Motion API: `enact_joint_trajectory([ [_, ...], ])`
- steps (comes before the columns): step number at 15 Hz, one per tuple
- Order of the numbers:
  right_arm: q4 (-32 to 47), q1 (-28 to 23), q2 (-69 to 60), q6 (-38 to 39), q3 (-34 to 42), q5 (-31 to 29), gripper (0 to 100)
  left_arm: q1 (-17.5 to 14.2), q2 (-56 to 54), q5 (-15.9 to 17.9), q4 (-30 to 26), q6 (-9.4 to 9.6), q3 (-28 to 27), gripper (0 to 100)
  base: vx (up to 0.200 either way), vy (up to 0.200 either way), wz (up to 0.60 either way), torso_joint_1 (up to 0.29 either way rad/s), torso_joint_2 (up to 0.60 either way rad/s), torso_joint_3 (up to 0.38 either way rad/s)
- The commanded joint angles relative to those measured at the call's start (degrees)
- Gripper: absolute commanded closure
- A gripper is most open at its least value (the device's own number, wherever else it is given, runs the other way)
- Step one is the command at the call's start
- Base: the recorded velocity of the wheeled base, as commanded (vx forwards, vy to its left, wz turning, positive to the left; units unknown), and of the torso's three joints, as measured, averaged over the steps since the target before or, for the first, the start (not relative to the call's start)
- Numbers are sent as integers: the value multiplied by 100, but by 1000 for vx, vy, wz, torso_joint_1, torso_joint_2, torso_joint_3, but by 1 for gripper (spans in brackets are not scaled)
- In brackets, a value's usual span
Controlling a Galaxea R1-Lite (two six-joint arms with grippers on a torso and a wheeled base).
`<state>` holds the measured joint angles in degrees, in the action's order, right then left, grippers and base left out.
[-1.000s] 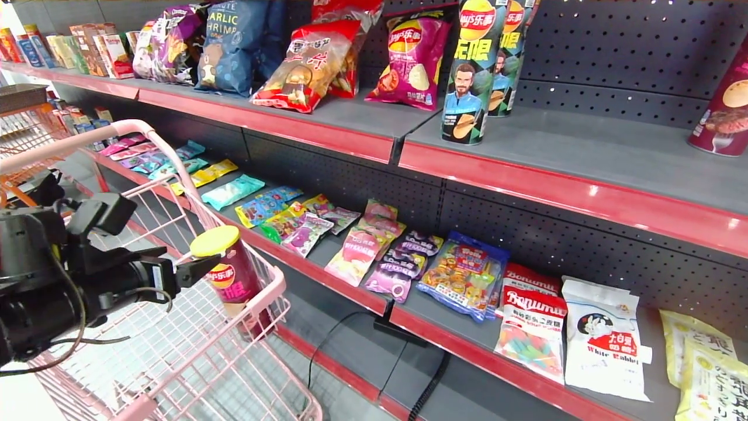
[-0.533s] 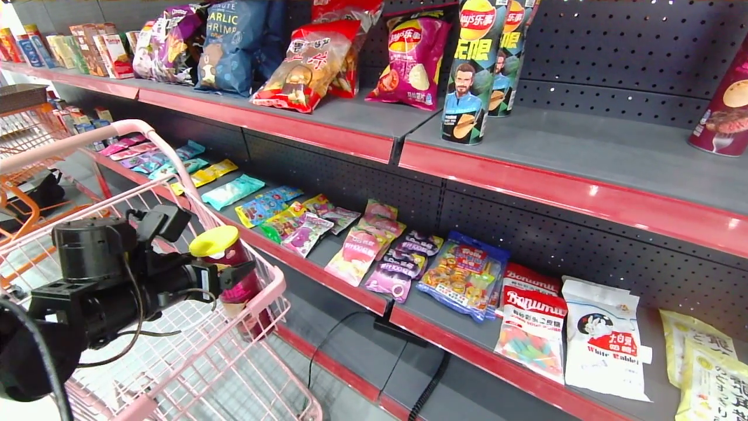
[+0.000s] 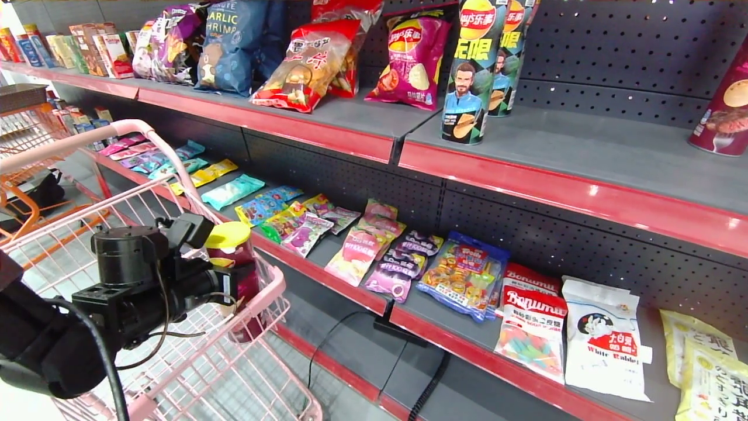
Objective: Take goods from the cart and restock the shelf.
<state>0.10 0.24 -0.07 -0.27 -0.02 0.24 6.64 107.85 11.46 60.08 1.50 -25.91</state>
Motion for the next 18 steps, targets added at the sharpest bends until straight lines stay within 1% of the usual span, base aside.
enact_joint_trajectory([
  [1, -1, 2, 7, 0, 2, 11, 0, -111, -581, 5, -145, -1, 7, 100, 0, 0, 0, 0, 0, 0],
  [2, -1, 2, 7, 0, 2, 11, 0, -163, -950, 5, -365, -9, -55, 100, 0, 0, 0, 0, 0, 0],
  [3, -1, 2, 7, 0, 2, 11, 0, -225, -1398, 5, -787, -9, -204, 100, 0, 0, 0, 0, 0, 0],
  [4, -1, 2, 7, 0, 2, 11, 0, -295, -1952, 14, -1525, -9, -521, 100, 0, 0, 0, 0, 0, 0],
  [6, -1, 2, 7, -8, 2, 11, 0, -427, -3086, 111, -3494, -27, -1417, 100, 0, 0, 0, 0, 0, 0],
  [7, -1, 2, 7, -8, 2, 11, 0, -471, -3525, 172, -4171, -36, -1725, 100, 0, 0, 0, 0, 0, 0],
  [8, -1, 2, 7, 9, 2, 20, 0, -515, -3965, 243, -4566, -36, -1848, 100, 0, 0, 0, 0, 0, 0],
  [9, -1, 2, 7, 0, 2, 20, 0, -524, -4439, 304, -4847, -36, -1822, 100, 0, 0, 0, 0, 0, 0],
  [10, -1, 2, 7, 0, 2, 20, 0, -524, -4668, 313, -4988, -36, -1795, 100, 0, 0, 0, 0, 0, 0],
  [11, -1, 2, 7, 9, 2, 11, 0, -533, -5432, 295, -5665, -27, -1655, 100, 0, 0, 0, 0, 0, 0],
  [12, -1, 2, 7, 27, 2, 11, 0, -524, -5995, 278, -6210, -27, -1576, 100, 0, 0, 0, 0, 0, 0],
  [13, -1, 2, 7, 9, 2, 11, 0, -524, -6452, 278, -6640, -18, -1505, 100, 0, 0, 0, 0, 0, 0],
  [14, -1, 2, 7, 9, 2, 2, 0, -524, -6935, 287, -7009, -1, -1417, 100, 0, 0, 0, 0, 0, 0],
  [16, -1, 2, 7, 9, 2, 2, 0, -515, -7515, 313, -7089, 8, -1110, 100, 0, 0, 0, 28, -121, -82],
  [18, -1, 2, 7, 9, 2, 2, 0, -497, -7964, 322, -7115, 26, -916, 100, 0, 0, 0, 98, -383, -261],
])
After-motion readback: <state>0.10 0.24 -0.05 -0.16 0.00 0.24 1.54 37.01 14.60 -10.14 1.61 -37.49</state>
